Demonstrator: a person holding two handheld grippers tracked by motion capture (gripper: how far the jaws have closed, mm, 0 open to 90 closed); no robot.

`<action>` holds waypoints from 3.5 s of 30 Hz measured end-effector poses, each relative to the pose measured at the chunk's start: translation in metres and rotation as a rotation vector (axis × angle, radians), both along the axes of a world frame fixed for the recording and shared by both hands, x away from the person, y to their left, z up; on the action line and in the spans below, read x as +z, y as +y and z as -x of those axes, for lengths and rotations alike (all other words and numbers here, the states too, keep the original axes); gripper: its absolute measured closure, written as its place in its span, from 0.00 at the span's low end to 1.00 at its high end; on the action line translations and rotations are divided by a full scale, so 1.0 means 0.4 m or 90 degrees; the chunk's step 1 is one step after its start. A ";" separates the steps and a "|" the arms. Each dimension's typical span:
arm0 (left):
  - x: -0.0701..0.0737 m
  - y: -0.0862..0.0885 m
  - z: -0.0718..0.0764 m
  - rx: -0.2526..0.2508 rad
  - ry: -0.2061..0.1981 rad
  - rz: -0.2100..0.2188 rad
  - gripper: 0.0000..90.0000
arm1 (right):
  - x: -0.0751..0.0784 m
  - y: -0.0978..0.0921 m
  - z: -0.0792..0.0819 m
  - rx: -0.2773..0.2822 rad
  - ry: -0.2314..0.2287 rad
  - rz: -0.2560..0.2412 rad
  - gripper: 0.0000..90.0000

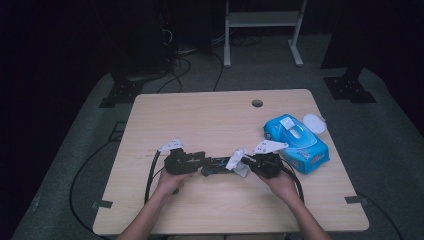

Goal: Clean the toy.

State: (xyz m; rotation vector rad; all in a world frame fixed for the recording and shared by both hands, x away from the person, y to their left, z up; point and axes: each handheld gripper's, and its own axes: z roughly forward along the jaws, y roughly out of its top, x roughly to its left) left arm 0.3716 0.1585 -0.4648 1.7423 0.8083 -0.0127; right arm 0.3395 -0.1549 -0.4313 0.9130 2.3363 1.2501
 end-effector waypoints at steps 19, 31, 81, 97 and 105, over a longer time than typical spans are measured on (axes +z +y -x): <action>0.013 -0.020 0.034 -0.078 -0.025 -0.052 0.53 | 0.004 -0.007 0.049 0.025 0.005 0.031 0.95; 0.010 -0.059 0.086 -0.115 -0.140 -0.193 0.42 | -0.041 -0.005 0.078 0.048 0.039 0.072 0.95; -0.034 -0.103 0.100 -0.111 -0.163 -0.288 0.27 | -0.067 0.070 0.026 0.032 0.065 -0.041 0.90; -0.031 -0.106 0.108 -0.124 -0.190 -0.295 0.27 | -0.078 0.027 0.024 -0.013 0.064 -0.038 0.89; -0.038 -0.110 0.112 -0.122 -0.192 -0.298 0.27 | -0.072 0.140 0.076 0.097 0.047 -0.055 0.89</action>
